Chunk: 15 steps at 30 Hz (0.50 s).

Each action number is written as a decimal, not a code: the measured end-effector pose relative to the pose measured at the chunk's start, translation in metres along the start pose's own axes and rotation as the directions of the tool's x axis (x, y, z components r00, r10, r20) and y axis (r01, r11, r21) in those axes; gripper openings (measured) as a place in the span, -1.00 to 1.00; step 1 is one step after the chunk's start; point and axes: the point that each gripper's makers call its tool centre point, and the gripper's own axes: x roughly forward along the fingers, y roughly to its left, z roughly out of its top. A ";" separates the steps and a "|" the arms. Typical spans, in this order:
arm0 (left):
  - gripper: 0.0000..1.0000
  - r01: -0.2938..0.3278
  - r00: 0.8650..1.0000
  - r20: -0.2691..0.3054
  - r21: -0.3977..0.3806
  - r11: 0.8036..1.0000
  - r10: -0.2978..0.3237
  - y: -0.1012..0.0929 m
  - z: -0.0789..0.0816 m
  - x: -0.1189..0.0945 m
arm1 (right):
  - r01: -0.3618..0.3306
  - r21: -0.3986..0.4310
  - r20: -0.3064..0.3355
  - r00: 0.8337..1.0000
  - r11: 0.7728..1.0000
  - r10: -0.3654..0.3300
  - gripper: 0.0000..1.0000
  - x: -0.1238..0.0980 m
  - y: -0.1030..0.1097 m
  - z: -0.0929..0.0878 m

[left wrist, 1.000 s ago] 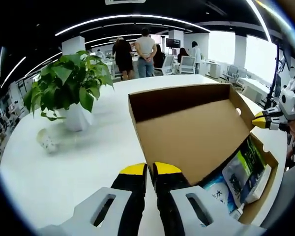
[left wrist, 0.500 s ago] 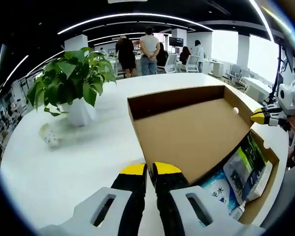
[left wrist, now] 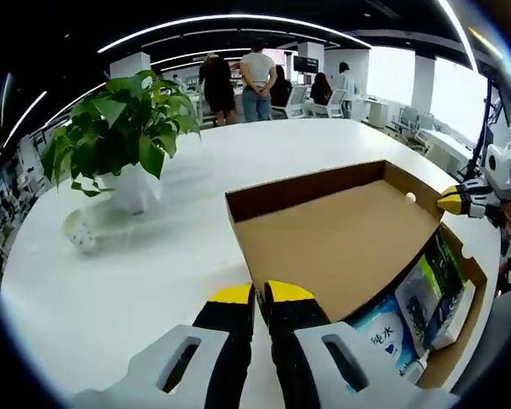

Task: Operate the shoe box by opening the lid, removing the specified soft item, and placing it in the target area until the item is outside and the box remains undamaged.

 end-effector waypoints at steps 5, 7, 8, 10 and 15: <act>-0.95 -0.003 1.000 -0.009 -0.013 1.000 0.003 0.001 0.000 0.005 | 0.002 -0.001 -0.007 1.000 1.000 -0.002 -1.00 0.002 -0.001 0.000; -0.95 -0.002 1.000 -0.011 -0.016 1.000 0.002 0.002 0.001 0.008 | 0.003 0.000 -0.010 1.000 1.000 -0.003 -1.00 0.003 -0.001 -0.001; -0.95 -0.002 1.000 -0.010 -0.016 1.000 0.002 0.002 0.002 0.009 | 0.003 -0.001 -0.011 1.000 1.000 -0.003 -1.00 0.003 -0.002 -0.001; -0.95 -0.003 1.000 -0.011 -0.015 1.000 0.003 0.003 0.002 0.012 | 0.004 0.002 -0.013 1.000 1.000 -0.004 -1.00 0.003 -0.002 -0.002; -0.95 -0.005 1.000 -0.015 -0.015 1.000 0.005 0.002 0.003 0.015 | 0.006 0.009 -0.017 1.000 1.000 -0.006 -1.00 0.005 -0.004 -0.003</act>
